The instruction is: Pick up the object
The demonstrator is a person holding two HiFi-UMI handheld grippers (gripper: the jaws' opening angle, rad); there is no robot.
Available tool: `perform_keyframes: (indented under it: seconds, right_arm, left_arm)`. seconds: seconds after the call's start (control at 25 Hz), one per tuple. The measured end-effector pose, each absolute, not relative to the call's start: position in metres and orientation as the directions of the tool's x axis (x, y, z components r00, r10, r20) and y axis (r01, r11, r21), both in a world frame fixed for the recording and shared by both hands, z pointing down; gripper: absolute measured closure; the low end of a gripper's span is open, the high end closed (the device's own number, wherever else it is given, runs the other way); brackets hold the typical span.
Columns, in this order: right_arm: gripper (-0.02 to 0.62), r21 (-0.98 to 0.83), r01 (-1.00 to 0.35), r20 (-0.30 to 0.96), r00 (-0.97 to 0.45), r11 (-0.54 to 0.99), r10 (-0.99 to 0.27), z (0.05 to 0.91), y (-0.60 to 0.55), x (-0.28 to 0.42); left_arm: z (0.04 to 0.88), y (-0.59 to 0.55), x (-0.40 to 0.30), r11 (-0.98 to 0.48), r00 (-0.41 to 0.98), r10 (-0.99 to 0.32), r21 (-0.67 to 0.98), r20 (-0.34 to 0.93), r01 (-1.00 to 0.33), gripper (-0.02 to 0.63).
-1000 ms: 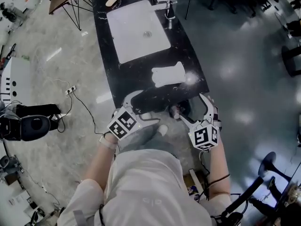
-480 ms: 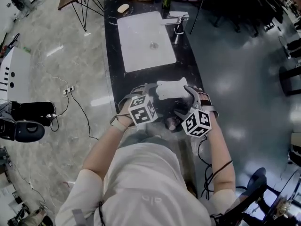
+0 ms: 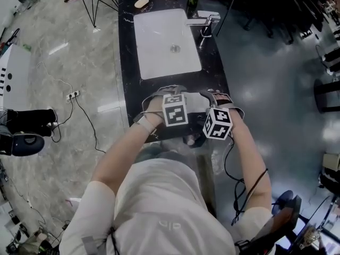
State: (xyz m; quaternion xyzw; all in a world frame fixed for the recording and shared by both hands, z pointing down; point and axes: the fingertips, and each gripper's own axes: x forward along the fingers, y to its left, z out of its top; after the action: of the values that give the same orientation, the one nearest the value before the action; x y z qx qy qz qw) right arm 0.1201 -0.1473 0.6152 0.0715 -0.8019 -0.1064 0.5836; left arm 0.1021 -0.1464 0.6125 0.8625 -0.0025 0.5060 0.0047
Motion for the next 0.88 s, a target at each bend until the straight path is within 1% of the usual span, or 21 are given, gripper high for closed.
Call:
perform_keyframes:
  seconds: [0.2,0.4,0.48,0.88]
  right_arm:
    - [0.129,0.202,0.04,0.949,-0.256,0.979,-0.185,0.631,-0.164,0.121]
    - [0.129,0.146,0.074,0.97,-0.208,0.987,-0.128,0.647,-0.169,0.117]
    - [0.129,0.15,0.093,0.974,-0.185,0.984,-0.131,0.653,-0.173,0.118]
    - [0.129,0.1,0.106,0.983,-0.166,0.989,-0.082,0.658,-0.182,0.114]
  left_arm:
    - [0.624,-0.152,0.109,-0.999,0.461,0.039,0.024,0.886,0.038,0.075]
    - [0.637,-0.156,0.115,-0.997,0.448,0.066,0.047,0.892,0.054,0.075]
    - [0.643,-0.157,0.116,-0.997,0.438,0.075,0.053,0.896,0.061,0.075]
    - [0.661,-0.163,0.122,-0.993,0.43,0.101,0.065,0.897,0.097,0.075]
